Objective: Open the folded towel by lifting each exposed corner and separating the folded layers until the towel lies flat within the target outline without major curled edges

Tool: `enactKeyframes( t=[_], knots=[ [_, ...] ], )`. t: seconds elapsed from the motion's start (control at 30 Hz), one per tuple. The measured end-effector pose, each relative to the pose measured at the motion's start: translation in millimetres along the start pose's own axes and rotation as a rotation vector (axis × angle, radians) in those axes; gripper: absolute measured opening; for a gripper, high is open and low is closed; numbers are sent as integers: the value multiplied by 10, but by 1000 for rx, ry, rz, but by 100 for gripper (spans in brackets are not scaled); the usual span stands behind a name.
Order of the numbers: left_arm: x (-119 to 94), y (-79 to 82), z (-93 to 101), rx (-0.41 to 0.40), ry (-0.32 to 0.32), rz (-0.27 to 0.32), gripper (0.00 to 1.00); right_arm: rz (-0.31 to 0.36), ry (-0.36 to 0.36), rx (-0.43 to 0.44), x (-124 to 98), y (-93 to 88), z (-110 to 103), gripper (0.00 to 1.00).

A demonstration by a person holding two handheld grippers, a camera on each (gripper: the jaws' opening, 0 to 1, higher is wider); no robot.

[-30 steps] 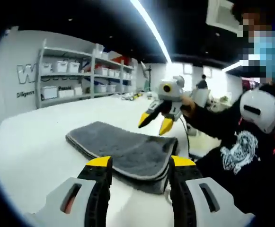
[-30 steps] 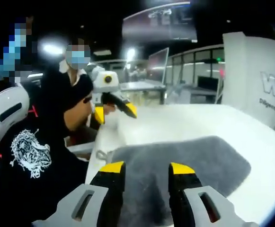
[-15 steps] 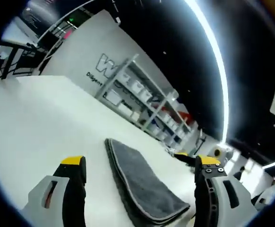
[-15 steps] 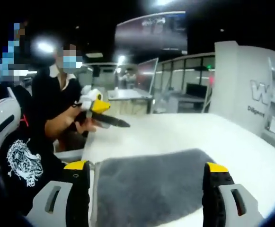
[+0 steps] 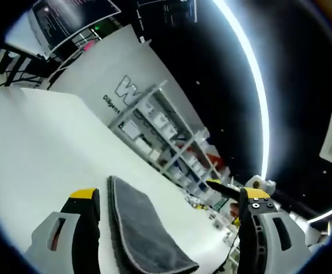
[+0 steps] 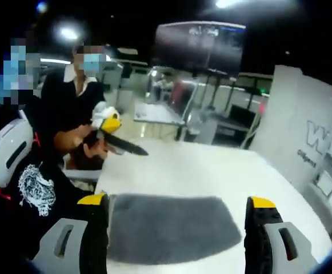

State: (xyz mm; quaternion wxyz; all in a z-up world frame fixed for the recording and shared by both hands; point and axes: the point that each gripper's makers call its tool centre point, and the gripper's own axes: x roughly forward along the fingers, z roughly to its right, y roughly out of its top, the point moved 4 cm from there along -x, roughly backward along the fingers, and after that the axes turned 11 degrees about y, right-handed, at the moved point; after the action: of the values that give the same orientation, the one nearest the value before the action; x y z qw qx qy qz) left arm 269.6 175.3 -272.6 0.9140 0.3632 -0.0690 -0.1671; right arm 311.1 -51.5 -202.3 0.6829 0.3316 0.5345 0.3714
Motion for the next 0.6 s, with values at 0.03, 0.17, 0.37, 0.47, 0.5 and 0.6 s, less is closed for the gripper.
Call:
enactKeyframes(
  t=[0.03, 0.17, 0.37, 0.47, 0.5, 0.6],
  knots=[
    [-11, -11, 14, -6, 3, 16, 100, -7, 3, -18, -16, 40, 25, 100],
    [-36, -102, 14, 18, 41, 60, 100, -46, 18, -81, -117, 259, 121, 100],
    [-22, -259, 20, -24, 44, 35, 100, -123, 23, -154, -220, 492, 243, 100],
    [-24, -425, 35, -66, 39, -29, 100, -144, 19, -172, -228, 549, 284, 100],
    [-27, -473, 36, -106, 32, -53, 100, -150, 19, -176, -225, 564, 296, 100],
    [-31, -595, 36, -189, 6, -107, 100, -165, 17, -187, -222, 603, 332, 100]
  ],
)
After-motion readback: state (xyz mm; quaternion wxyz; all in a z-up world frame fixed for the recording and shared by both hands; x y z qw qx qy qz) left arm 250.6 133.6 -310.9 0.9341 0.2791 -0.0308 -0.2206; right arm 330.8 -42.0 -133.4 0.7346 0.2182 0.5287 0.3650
